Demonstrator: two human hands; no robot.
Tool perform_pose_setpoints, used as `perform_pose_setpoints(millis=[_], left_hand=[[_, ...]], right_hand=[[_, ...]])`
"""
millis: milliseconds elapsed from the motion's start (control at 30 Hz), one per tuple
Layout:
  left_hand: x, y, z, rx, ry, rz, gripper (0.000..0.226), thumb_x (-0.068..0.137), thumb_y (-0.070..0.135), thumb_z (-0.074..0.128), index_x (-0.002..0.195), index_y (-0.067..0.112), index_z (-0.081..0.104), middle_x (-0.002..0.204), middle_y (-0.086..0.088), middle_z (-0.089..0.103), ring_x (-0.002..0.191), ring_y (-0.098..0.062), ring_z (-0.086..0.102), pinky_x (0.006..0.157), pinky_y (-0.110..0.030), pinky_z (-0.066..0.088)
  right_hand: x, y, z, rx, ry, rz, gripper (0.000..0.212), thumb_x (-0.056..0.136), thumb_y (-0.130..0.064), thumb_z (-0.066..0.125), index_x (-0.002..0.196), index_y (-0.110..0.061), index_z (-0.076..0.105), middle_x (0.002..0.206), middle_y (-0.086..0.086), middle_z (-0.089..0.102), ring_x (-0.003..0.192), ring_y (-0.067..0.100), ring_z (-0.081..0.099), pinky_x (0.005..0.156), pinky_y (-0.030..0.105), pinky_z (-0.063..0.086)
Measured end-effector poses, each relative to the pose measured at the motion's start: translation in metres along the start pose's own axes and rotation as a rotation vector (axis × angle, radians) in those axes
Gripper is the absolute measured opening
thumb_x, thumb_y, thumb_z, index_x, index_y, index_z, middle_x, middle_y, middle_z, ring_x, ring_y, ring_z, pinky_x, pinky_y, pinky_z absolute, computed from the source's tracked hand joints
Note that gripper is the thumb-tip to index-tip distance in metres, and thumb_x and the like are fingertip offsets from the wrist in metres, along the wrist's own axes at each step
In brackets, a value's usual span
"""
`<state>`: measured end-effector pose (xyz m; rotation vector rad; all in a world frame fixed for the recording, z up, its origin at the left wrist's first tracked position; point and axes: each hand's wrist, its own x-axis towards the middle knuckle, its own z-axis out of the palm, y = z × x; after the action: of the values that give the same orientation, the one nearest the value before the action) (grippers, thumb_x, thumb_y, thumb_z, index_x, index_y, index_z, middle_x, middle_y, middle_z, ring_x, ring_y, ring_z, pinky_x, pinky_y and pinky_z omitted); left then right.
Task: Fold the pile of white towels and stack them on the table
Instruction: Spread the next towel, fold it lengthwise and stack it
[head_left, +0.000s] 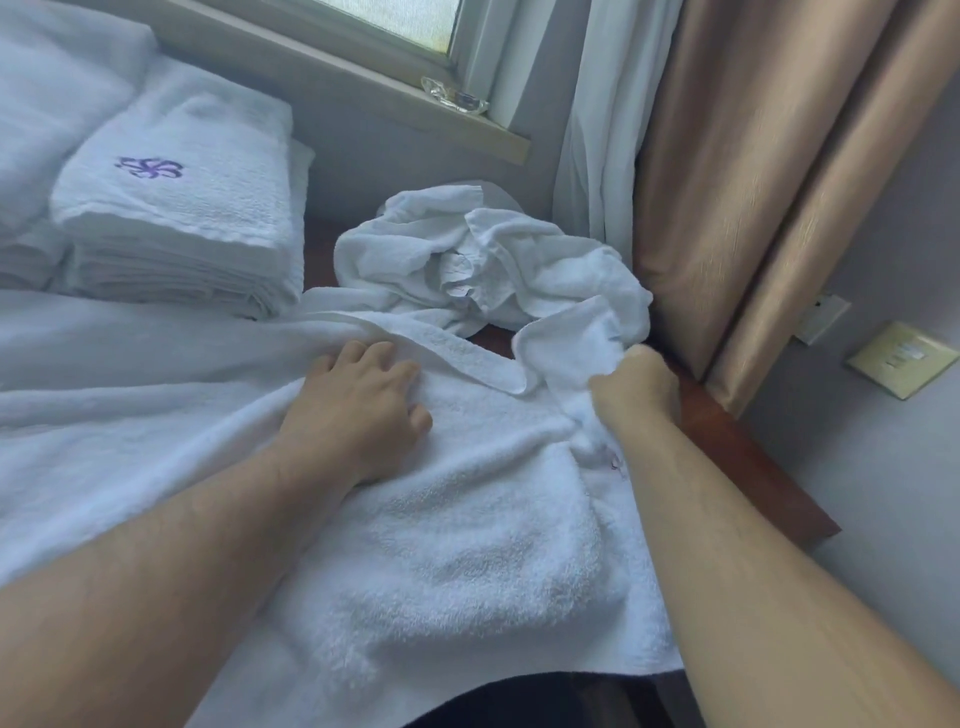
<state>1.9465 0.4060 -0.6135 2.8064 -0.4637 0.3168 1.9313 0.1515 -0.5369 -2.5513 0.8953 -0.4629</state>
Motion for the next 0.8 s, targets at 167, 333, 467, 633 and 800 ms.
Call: perform_pose_setpoints(millis=[167,333,467,633,800], left_hand=[[-0.001,0.000,-0.001,-0.005,0.000,0.000,0.054,0.093,0.047,0.036,0.143,0.030,0.047,0.149,-0.002,0.041,0.136,-0.023,0.032,0.109,-0.042,0.029],[-0.001,-0.001,0.000,0.007,0.001,-0.005,0.051,0.092,0.046,0.037,0.138,0.029,0.050,0.145,0.000,0.044,0.134,-0.021,0.033,0.108,-0.041,0.030],[-0.002,-0.002,0.000,0.000,-0.007,-0.007,0.054,0.092,0.048,0.035,0.142,0.031,0.048,0.151,0.001,0.040,0.138,-0.021,0.031,0.110,-0.040,0.028],[-0.001,-0.002,-0.001,0.012,-0.097,-0.011,0.063,0.091,0.054,0.021,0.150,0.034,0.032,0.164,-0.001,0.021,0.146,-0.020,0.018,0.114,-0.042,0.021],[0.001,0.004,-0.008,0.092,-0.201,-0.071,0.055,0.095,0.051,0.029,0.147,0.033,0.034,0.159,0.001,0.025,0.142,-0.021,0.024,0.109,-0.044,0.029]], right_hand=[[-0.005,0.002,0.002,-0.110,0.646,-0.208,0.043,0.084,-0.009,0.060,0.127,-0.017,0.055,0.137,0.012,0.048,0.120,0.038,0.047,0.093,0.042,0.031],[-0.019,-0.023,0.037,0.103,0.054,-0.293,0.026,0.090,-0.037,0.053,0.073,-0.017,0.057,0.071,-0.003,0.055,0.068,0.022,0.052,0.056,0.028,0.034],[-0.014,-0.004,0.059,0.029,-0.027,-0.137,0.046,0.098,-0.038,0.037,0.098,-0.003,0.067,0.097,0.013,0.067,0.081,0.028,0.055,0.069,0.032,0.039],[0.012,-0.017,0.048,0.095,-0.117,-0.016,0.077,0.094,-0.072,0.022,0.101,-0.006,0.063,0.083,0.005,0.056,0.083,0.026,0.057,0.072,0.035,0.049],[0.047,-0.032,0.029,0.344,-0.383,0.279,0.080,0.076,-0.078,0.046,0.087,-0.001,0.067,0.063,0.010,0.071,0.049,0.023,0.069,0.049,0.037,0.058]])
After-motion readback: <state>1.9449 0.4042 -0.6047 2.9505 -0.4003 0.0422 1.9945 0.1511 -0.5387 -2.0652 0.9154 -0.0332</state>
